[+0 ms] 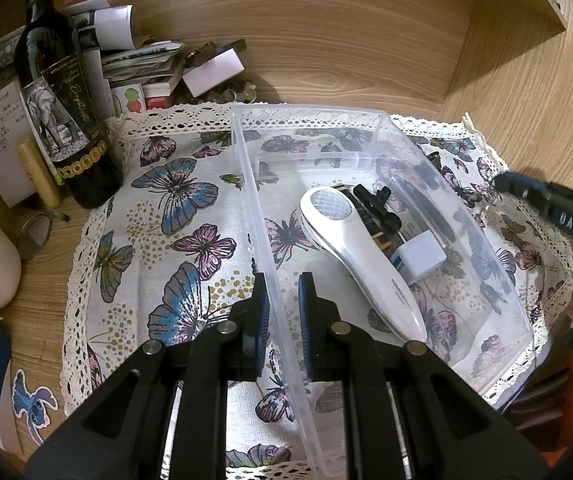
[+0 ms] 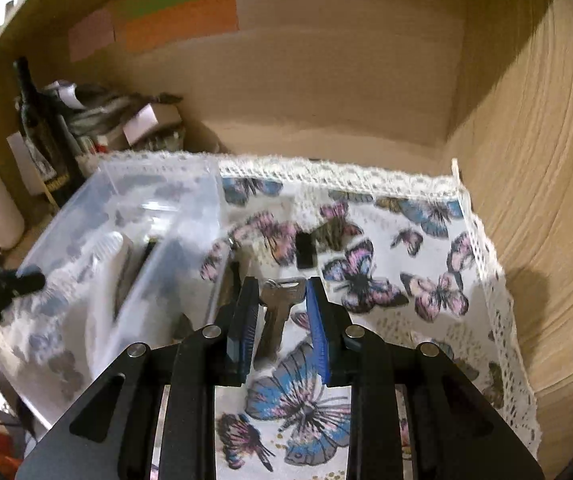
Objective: Organize rigid objects
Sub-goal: 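Grasp the keys on the ring with the right gripper, then lift the keys, carry them into the clear box, open the right gripper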
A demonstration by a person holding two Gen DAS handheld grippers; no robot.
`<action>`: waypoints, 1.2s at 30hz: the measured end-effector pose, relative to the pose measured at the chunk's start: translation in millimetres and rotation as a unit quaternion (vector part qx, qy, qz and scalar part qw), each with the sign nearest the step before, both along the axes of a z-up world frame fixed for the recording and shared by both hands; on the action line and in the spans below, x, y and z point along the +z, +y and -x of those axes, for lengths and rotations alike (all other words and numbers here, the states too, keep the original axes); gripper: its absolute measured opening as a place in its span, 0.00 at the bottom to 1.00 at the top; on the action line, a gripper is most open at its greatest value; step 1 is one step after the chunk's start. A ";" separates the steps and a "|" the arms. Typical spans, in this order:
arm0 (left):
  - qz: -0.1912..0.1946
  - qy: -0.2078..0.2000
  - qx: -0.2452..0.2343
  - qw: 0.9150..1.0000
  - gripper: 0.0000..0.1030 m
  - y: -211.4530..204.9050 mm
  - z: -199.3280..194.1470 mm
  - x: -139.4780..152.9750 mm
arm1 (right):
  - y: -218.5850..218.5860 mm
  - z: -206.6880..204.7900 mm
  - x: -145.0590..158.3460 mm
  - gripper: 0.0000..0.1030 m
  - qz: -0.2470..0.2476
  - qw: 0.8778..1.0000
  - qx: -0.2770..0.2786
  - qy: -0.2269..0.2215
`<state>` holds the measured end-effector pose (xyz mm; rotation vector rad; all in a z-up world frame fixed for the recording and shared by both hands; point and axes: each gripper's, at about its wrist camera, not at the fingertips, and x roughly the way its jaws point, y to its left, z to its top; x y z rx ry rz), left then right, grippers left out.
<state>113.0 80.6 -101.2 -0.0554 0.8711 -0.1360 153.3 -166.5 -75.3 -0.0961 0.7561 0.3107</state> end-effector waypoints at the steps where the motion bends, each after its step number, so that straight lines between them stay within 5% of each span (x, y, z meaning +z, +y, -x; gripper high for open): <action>1: 0.000 0.000 0.000 1.000 0.12 0.0 0.0 0.0 | 1.5 -0.5 4.2 0.04 -0.003 1.000 0.003 -0.003; 10: 0.002 0.000 -0.002 1.000 0.12 -1.7 -0.7 0.6 | 7.8 -1.4 26.4 0.05 0.000 1.000 0.011 -0.024; 13: 0.002 -0.001 -0.003 1.000 0.12 -2.1 -0.8 0.6 | 4.1 -3.4 13.5 0.10 0.004 1.000 0.010 0.004; 15: 0.002 -0.001 -0.003 1.000 0.12 -1.9 -0.9 0.5 | 2.5 -4.3 -1.1 0.26 0.011 1.000 0.007 0.026; 17: 0.003 -0.001 -0.003 1.000 0.12 -1.9 -0.9 0.5 | 0.8 -4.0 -13.8 0.29 0.017 0.999 0.002 0.040; 26: 0.002 0.000 -0.001 1.000 0.12 -2.8 -1.5 0.2 | 10.6 -12.0 -59.1 0.35 0.033 0.994 0.018 0.103; 36: 0.002 0.000 -0.002 1.000 0.12 -2.8 -1.3 0.2 | -4.0 -28.7 -66.7 0.34 0.039 0.994 -0.013 0.104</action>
